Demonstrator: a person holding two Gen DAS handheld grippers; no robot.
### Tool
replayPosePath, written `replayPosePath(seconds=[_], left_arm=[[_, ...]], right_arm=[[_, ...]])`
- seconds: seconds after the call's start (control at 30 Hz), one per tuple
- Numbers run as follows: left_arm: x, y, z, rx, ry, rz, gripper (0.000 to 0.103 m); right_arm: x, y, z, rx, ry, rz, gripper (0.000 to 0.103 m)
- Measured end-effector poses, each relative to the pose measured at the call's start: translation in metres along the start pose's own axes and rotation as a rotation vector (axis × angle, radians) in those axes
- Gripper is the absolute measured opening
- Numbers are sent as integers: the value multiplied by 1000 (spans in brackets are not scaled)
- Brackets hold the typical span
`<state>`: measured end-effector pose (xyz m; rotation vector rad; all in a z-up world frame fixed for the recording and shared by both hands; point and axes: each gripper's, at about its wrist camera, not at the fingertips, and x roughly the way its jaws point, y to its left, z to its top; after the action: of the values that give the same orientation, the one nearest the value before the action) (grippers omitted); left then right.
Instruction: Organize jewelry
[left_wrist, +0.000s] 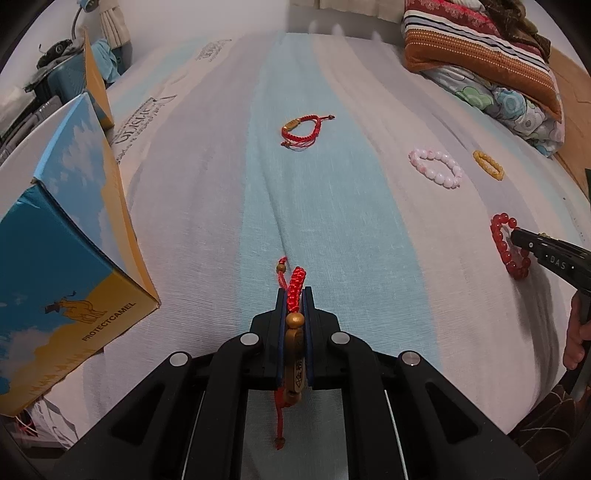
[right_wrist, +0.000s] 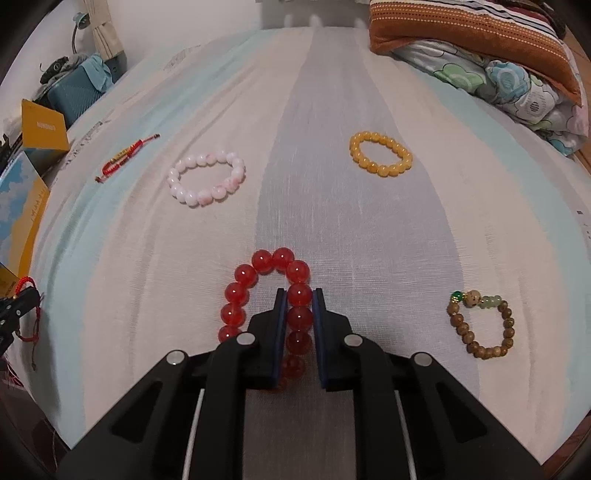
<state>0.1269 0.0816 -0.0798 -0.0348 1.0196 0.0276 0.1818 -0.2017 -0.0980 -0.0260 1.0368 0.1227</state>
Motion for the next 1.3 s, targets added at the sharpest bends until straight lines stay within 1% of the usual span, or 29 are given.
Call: replayPosePath(seconds=[0.57,1.13,1.3], left_arm=[[-25,-1,10,0,-41,-9,7],[-53,-1,26,5,-89,-10,7],[-63,1,30,1,-105,-5,7]], right_arm=[[-45,17,14,-27,-91,23,13],[-75,36,27,-48,-139,38,13],[-84,46,36,-50,-153,51,13]])
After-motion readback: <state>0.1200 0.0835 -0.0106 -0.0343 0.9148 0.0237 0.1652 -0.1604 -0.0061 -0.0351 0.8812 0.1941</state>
